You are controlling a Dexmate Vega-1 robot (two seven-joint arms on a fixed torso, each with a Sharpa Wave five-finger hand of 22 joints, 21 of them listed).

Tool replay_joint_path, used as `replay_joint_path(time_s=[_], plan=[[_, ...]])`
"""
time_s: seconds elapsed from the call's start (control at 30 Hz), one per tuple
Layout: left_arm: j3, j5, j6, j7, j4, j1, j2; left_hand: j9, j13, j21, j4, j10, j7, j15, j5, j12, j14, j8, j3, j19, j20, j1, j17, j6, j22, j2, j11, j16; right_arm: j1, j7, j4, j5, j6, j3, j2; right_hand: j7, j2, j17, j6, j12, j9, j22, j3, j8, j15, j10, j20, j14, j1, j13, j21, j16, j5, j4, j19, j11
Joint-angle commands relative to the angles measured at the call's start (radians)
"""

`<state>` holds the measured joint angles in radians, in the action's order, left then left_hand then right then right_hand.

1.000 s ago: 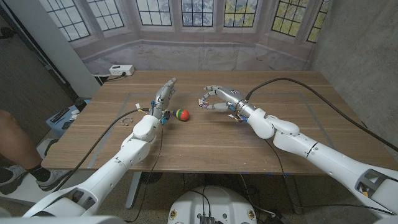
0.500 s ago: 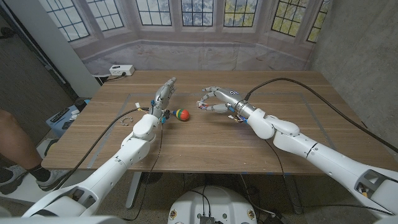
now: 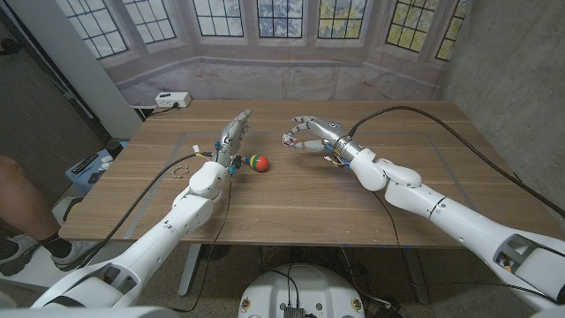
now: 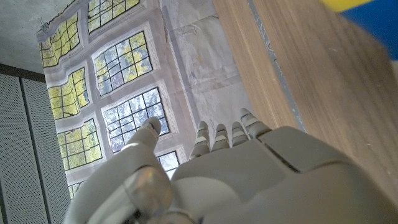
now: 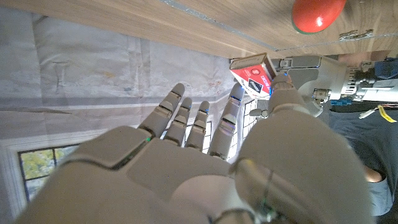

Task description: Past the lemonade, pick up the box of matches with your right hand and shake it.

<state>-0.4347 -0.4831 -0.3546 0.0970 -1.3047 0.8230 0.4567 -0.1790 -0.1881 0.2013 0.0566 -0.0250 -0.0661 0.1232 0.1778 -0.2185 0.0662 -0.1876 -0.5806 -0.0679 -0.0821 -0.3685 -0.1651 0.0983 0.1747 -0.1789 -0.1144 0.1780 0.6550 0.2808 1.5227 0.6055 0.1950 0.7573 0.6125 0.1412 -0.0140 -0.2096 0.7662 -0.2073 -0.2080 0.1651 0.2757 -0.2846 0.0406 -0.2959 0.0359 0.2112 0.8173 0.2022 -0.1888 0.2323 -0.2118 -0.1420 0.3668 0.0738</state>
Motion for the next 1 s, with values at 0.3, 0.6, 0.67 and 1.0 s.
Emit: replay_joint_path(time_s=[0.3,0.6,0.67,1.0], plan=[[-0.007,0.004,0.005,-0.001,0.007,-0.009,-0.005,-0.003,-0.006,-0.003,0.001,0.004,-0.002,0.006,0.008,0.002,-0.01,-0.001,-0.003,-0.003,-0.01,-0.01,-0.004,0.012,0.001,-0.001,-0.003,0.001,-0.073,0.055,-0.112,-0.057,-0.086,-0.004,-0.063,-0.005,0.01,-0.001,-0.001,-0.001,-0.003,0.006,-0.004,0.005,0.042,-0.009,-0.002,0.01,-0.005,0.005,-0.003,0.006,0.004,0.004,0.0,0.0],[-0.003,0.002,0.008,0.006,-0.008,0.004,0.001,-0.003,-0.006,-0.003,0.001,0.005,-0.002,0.007,0.008,0.003,-0.01,-0.001,-0.004,-0.003,-0.011,-0.011,-0.004,0.013,0.001,-0.001,-0.003,0.001,-0.09,0.084,-0.138,-0.092,-0.121,-0.006,-0.075,-0.006,0.009,-0.001,-0.004,-0.001,-0.003,0.006,-0.006,0.008,0.041,-0.01,-0.002,0.009,-0.007,0.005,-0.002,0.005,0.004,0.003,-0.001,0.0],[-0.002,0.003,0.008,0.008,-0.01,0.007,0.002,-0.003,-0.006,-0.003,0.001,0.004,-0.003,0.007,0.008,0.003,-0.01,-0.002,-0.004,-0.003,-0.011,-0.011,-0.004,0.014,0.001,-0.001,-0.004,0.001,-0.092,0.089,-0.141,-0.1,-0.129,-0.007,-0.076,-0.006,0.009,-0.001,-0.003,-0.001,-0.003,0.006,-0.006,0.008,0.041,-0.01,-0.001,0.008,-0.007,0.005,-0.002,0.005,0.005,0.003,-0.001,0.0],[-0.001,0.002,0.006,0.004,-0.016,0.011,0.006,-0.003,-0.006,-0.004,0.001,0.005,-0.003,0.007,0.008,0.003,-0.009,-0.002,-0.004,-0.003,-0.013,-0.012,-0.004,0.017,0.001,-0.001,-0.004,0.0,-0.101,0.119,-0.179,-0.157,-0.163,-0.018,-0.093,-0.007,0.01,-0.001,-0.006,0.0,-0.003,0.006,-0.007,0.01,0.039,-0.01,-0.002,0.009,-0.007,0.005,-0.002,0.005,0.006,0.003,-0.002,-0.001]])
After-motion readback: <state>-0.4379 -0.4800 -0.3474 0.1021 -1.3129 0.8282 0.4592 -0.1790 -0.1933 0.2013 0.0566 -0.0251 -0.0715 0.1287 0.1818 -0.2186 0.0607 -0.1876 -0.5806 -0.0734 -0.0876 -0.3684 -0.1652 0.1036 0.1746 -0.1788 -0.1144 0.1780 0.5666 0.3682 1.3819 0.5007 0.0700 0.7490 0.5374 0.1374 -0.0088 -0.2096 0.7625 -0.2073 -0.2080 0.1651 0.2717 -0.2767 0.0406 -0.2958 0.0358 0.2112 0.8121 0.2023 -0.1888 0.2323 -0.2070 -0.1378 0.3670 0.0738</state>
